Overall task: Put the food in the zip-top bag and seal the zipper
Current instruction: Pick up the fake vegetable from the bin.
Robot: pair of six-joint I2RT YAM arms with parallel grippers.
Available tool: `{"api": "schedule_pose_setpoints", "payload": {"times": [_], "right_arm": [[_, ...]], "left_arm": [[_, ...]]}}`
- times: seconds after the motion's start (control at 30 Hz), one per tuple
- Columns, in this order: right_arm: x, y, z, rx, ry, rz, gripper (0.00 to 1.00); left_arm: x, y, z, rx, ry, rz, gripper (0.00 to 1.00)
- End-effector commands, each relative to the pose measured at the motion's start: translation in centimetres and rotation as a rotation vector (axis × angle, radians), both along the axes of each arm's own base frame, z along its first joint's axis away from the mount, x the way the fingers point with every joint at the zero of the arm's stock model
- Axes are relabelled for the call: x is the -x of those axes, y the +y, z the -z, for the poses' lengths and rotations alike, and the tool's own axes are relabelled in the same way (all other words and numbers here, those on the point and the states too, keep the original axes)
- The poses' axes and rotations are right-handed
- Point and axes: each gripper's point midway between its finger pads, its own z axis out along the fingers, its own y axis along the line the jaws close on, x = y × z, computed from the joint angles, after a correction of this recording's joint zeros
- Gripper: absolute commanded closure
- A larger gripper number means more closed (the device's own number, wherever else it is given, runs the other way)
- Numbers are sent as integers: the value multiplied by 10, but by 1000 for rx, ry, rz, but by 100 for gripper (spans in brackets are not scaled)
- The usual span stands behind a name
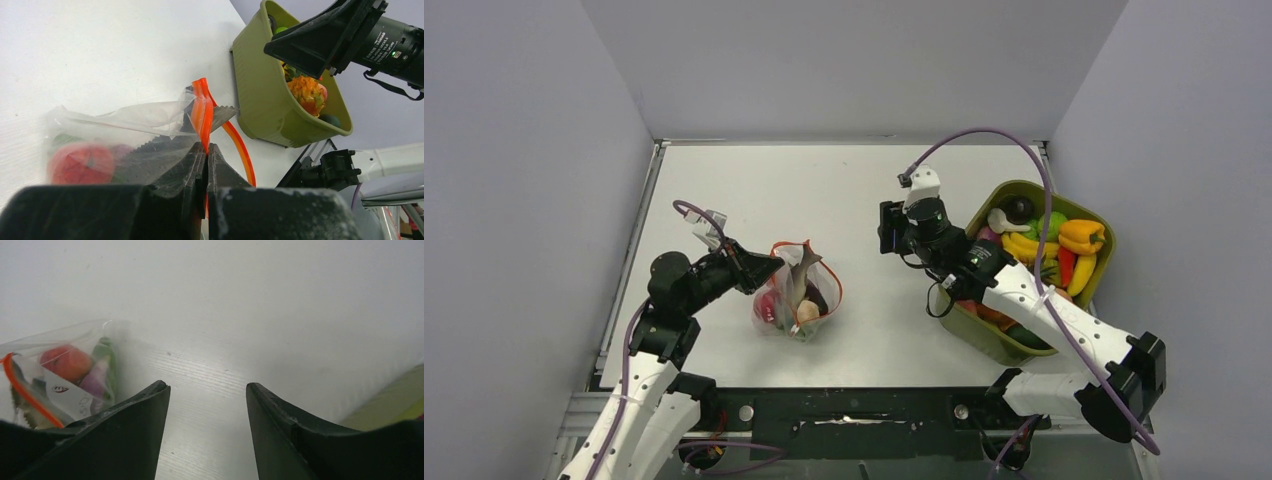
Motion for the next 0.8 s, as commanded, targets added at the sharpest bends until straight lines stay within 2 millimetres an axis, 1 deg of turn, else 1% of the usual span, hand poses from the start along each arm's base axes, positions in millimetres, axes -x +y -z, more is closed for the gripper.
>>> {"api": "schedule_pose_setpoints", "payload": {"times": [0.0, 0.13, 0.27, 0.43, 0.5, 0.57, 0.63, 0.77], "right_arm": [[-9, -43, -27, 10, -54, 219, 44], [-17, -76, -27, 73, -57, 325, 50], [-28, -117, -27, 132, -52, 432, 56], [-42, -172, -32, 244, -76, 573, 56], [-48, -191, -35, 280, -86, 619, 56], [-55, -206, -36, 310, -91, 640, 57], [-64, -214, -32, 336, -74, 618, 57], [-76, -234, -13, 406, -20, 627, 59]], "left_arm": [[0, 1, -8, -29, -67, 5, 100], [-2, 3, -7, -40, -70, -5, 100], [-1, 2, -6, -42, -67, 2, 100], [-1, 2, -7, -39, -73, 3, 100], [-1, 1, -7, -35, -70, 6, 100], [0, 0, -6, -35, -66, 15, 100], [0, 0, -6, -34, -65, 19, 100], [2, -2, -6, -30, -66, 30, 100]]}}
